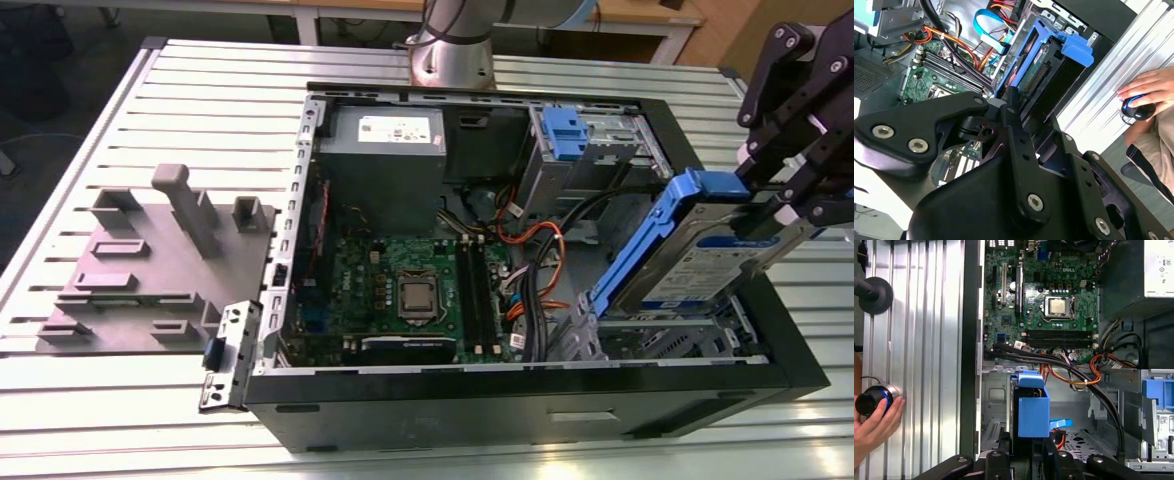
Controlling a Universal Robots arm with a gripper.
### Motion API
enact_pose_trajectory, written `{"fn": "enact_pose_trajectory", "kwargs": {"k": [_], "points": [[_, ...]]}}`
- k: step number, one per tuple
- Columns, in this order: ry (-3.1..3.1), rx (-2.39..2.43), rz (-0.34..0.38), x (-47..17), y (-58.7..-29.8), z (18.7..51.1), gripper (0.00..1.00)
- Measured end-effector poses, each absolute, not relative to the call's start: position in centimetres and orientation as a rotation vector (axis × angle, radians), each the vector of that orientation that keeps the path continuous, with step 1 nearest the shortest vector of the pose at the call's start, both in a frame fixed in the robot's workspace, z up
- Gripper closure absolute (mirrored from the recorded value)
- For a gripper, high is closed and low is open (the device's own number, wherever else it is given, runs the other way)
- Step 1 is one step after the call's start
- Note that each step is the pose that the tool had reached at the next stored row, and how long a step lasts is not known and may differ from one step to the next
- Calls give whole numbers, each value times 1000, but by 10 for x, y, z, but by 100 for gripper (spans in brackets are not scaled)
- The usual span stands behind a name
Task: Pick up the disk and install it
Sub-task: 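Pick up the disk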
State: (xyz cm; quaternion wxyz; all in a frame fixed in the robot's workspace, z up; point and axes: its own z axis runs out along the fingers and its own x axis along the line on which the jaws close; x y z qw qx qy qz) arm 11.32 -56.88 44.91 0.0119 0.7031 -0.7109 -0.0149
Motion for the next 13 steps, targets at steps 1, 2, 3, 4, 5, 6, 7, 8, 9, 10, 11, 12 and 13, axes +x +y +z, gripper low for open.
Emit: {"fn": "enact_pose_trajectory", "kwargs": {"k": [1,2,3,4,5,6,7,8,9,10,11,12,13], "points": [[-2219,2190,-47,113,-569,449,65],[-2222,2187,-47,113,-568,449,65],[-2225,2184,-47,113,-568,449,65],[-2226,2183,-47,113,-568,449,65],[-2227,2182,-47,113,-568,449,65],[-2227,2181,-47,113,-567,449,65],[-2227,2181,-47,113,-567,448,65],[-2228,2181,-47,113,-567,448,65],[-2228,2181,-47,113,-567,447,65],[-2228,2181,-47,113,-567,447,65],[-2228,2181,-47,113,-567,446,65],[-2228,2181,-47,113,-567,446,65],[-2228,2181,-47,113,-567,445,65]]}}
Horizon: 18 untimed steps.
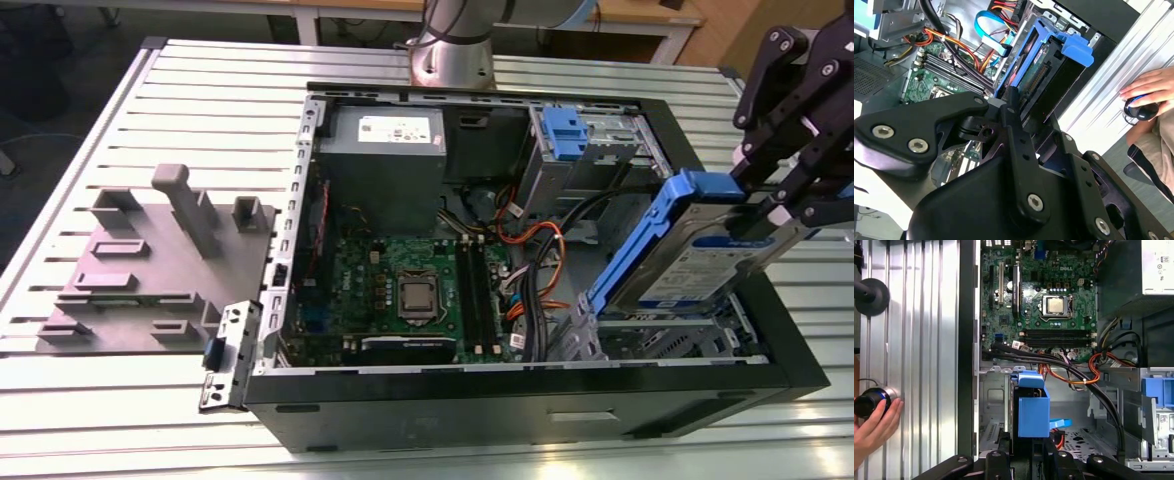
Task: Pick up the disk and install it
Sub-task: 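Insert the disk into the insertion slot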
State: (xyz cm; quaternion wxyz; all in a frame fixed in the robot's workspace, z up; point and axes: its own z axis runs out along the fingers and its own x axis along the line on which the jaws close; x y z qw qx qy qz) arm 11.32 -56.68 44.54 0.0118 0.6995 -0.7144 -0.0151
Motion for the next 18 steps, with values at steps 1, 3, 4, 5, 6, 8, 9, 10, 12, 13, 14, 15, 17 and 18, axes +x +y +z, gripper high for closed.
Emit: {"fn": "enact_pose_trajectory", "kwargs": {"k": [1,3,4,5,6,8,9,10,12,13,14,15,17,18], "points": [[-2228,2181,-47,113,-567,445,65],[-2228,2181,-47,113,-567,445,65],[-2228,2181,-47,113,-567,445,65],[-2228,2181,-47,113,-567,445,65],[-2228,2181,-47,113,-567,445,65],[-2228,2181,-47,113,-567,444,65],[-2228,2181,-47,113,-567,444,65],[-2228,2181,-47,113,-567,443,65],[-2228,2181,-47,113,-567,440,65],[-2228,2181,-47,113,-567,439,65],[-2228,2181,-47,113,-567,437,65],[-2228,2181,-47,113,-567,436,65],[-2228,2181,-47,113,-567,433,65],[-2228,2181,-47,113,-567,431,65]]}}
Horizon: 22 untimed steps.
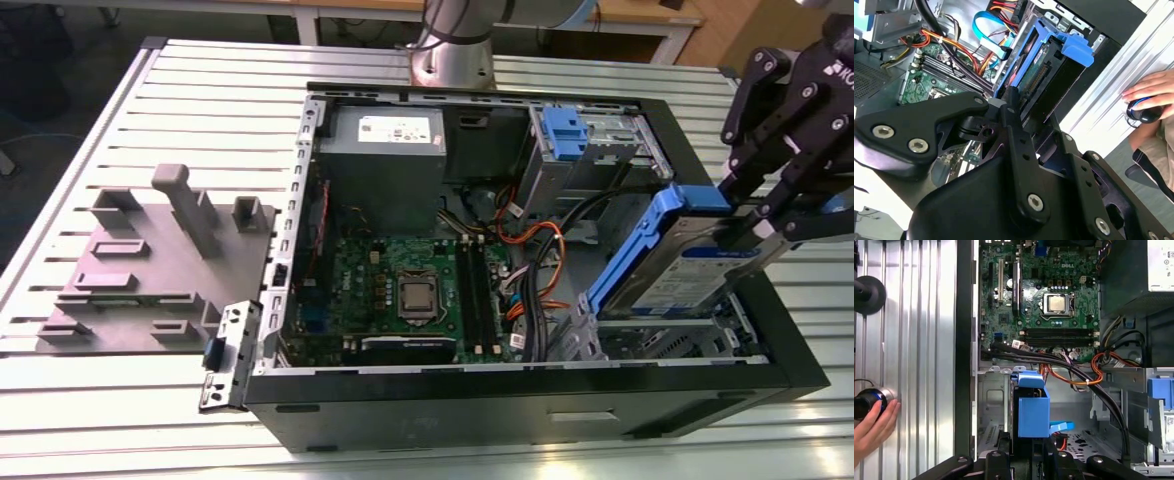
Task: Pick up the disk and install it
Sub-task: 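Insert the disk into the insertion slot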
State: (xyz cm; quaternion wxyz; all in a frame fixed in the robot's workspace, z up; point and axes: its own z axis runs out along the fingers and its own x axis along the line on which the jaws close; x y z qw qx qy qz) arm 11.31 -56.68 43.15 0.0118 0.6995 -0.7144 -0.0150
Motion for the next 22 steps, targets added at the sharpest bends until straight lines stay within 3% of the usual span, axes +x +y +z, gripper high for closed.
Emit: {"fn": "enact_pose_trajectory", "kwargs": {"k": [22], "points": [[-2228,2181,-47,113,-567,410,65]]}}
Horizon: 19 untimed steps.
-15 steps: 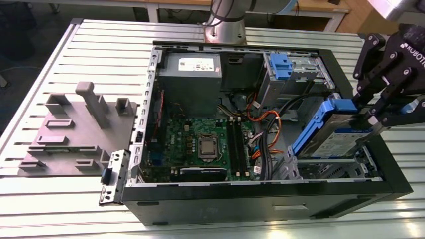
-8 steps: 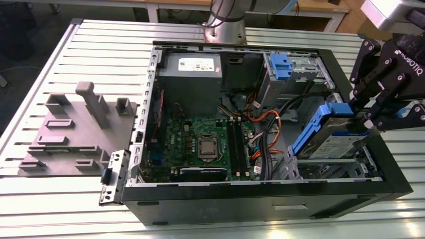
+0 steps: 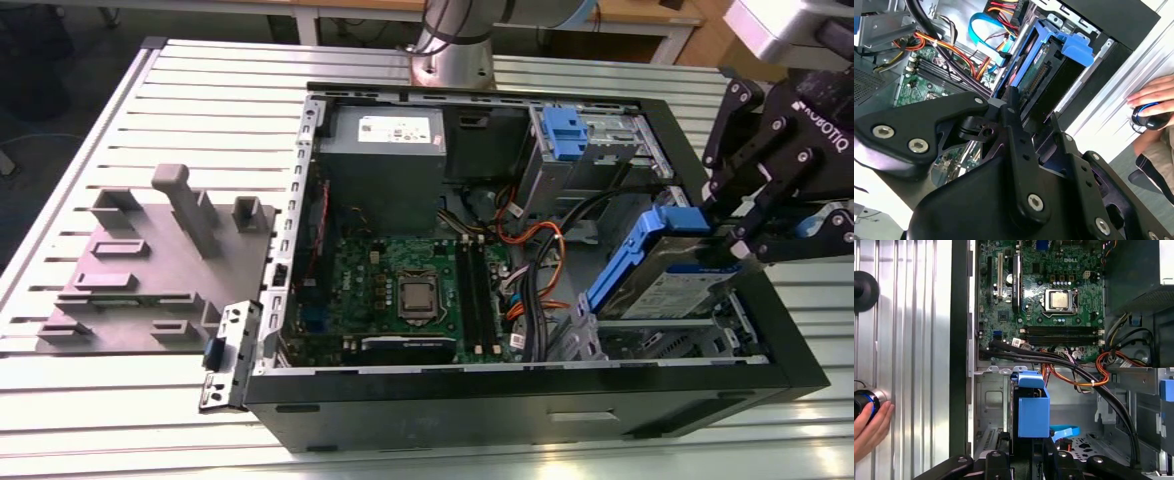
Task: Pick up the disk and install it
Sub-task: 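Insert the disk into the insertion slot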
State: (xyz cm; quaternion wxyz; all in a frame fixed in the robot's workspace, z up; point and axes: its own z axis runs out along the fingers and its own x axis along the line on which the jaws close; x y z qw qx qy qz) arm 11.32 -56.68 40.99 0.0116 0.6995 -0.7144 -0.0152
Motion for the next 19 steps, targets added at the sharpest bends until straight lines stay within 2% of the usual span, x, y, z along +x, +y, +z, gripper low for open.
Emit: {"fn": "enact_pose_trajectory", "kwargs": {"k": [19], "points": [[-2223,2176,-36,113,-567,375,65]]}}
